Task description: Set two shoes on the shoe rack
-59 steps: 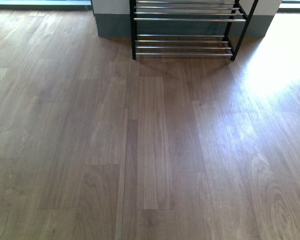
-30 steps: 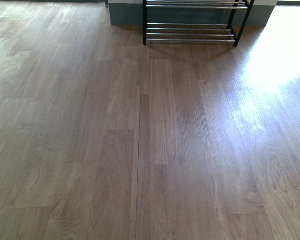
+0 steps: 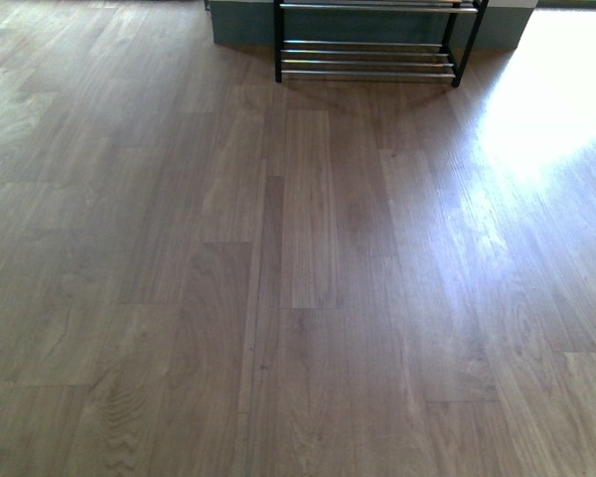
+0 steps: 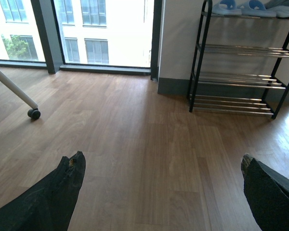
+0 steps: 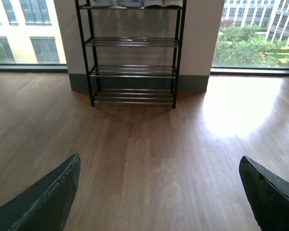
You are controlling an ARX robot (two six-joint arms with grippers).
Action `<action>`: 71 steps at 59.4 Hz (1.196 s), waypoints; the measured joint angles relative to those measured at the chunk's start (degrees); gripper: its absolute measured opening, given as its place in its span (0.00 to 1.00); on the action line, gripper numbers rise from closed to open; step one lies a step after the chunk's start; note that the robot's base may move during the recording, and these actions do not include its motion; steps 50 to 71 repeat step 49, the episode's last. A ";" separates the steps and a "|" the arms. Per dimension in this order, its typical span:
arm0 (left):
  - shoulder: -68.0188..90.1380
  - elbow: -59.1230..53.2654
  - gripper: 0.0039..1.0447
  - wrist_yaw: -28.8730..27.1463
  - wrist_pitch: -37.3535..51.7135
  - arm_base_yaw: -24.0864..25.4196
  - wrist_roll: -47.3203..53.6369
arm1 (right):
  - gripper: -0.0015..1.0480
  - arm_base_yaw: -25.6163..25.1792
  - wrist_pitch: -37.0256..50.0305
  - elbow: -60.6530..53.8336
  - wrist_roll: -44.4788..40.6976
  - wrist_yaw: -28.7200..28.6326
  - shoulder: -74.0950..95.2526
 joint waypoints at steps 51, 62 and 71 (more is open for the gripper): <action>0.00 0.00 0.91 0.17 0.02 0.04 0.02 | 0.91 0.00 0.00 0.00 0.00 0.39 0.02; 0.00 0.00 0.91 0.17 0.02 0.04 0.02 | 0.91 0.00 0.00 0.00 0.00 0.39 0.02; 0.00 0.00 0.91 0.17 0.02 0.04 0.02 | 0.91 0.00 0.00 0.00 0.00 0.39 0.02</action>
